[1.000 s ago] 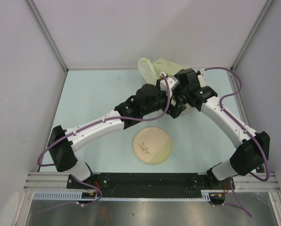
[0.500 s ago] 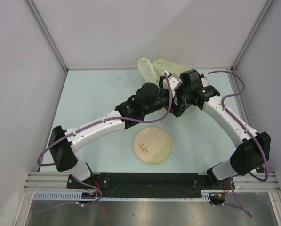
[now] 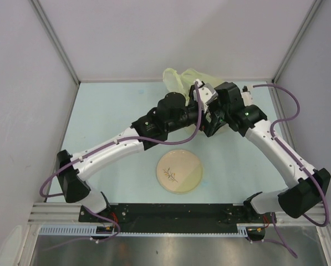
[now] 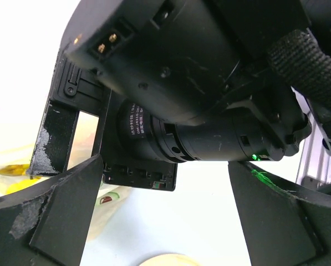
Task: Take the fake fruits out of the plastic bag
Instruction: Adjust the plastic bag at the center of the board.
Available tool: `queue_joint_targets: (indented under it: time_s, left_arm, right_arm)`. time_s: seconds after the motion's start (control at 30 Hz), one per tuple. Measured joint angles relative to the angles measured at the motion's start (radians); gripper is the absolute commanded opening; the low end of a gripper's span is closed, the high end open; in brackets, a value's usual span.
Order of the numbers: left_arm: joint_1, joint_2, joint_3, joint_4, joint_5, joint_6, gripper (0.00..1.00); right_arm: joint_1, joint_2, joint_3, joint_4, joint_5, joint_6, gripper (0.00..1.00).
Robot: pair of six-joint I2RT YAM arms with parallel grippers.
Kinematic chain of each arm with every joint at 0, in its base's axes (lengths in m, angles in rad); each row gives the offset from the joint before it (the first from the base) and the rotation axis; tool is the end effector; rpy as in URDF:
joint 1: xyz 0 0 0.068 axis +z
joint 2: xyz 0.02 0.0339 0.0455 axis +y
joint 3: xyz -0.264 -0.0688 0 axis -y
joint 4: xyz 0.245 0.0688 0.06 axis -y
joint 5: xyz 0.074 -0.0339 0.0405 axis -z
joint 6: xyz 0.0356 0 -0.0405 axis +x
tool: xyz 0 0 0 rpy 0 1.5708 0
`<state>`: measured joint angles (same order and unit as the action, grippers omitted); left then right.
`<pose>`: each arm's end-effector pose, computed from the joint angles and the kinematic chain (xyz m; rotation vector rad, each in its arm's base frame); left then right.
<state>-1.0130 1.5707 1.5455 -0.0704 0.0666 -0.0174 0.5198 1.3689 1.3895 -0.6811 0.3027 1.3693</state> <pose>0.1967 -0.3198 0.4209 0.8742 1.4987 -0.8267 0.2622 0.1378 0.3709 1.0966 2.0109 0.7016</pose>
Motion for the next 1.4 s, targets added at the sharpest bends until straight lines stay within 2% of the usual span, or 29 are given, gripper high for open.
queue_joint_targets:
  time_s: [0.2,0.4,0.6,0.83,1.03,1.23,1.4]
  left_arm:
    - [-0.003,-0.05,-0.012,-0.058,0.018,0.042,1.0]
    - [-0.002,-0.08,-0.045,-0.057,0.017,0.044,1.0]
    - [0.002,-0.156,-0.161,-0.021,0.005,0.044,1.0]
    - [0.032,-0.188,-0.191,-0.029,-0.003,0.049,1.0]
    - [0.034,-0.179,-0.186,0.02,-0.01,0.051,1.0]
    - [0.031,-0.121,-0.158,0.088,-0.06,0.075,1.0]
    - [0.025,-0.11,-0.158,0.096,-0.094,0.109,1.0]
  right_arm:
    - [0.072,-0.018,0.0,0.003,0.1,0.026,1.0]
    - [0.098,-0.012,0.0,-0.009,0.101,0.078,1.0]
    - [0.151,0.028,0.0,-0.023,0.109,0.109,1.0]
    - [0.163,0.079,0.0,0.053,0.084,0.111,1.0]
    - [0.083,0.097,0.01,0.078,0.009,0.063,1.0]
    - [-0.035,0.179,0.021,0.208,-0.119,-0.064,1.0]
    - [-0.032,0.243,0.074,0.251,-0.164,-0.15,1.0]
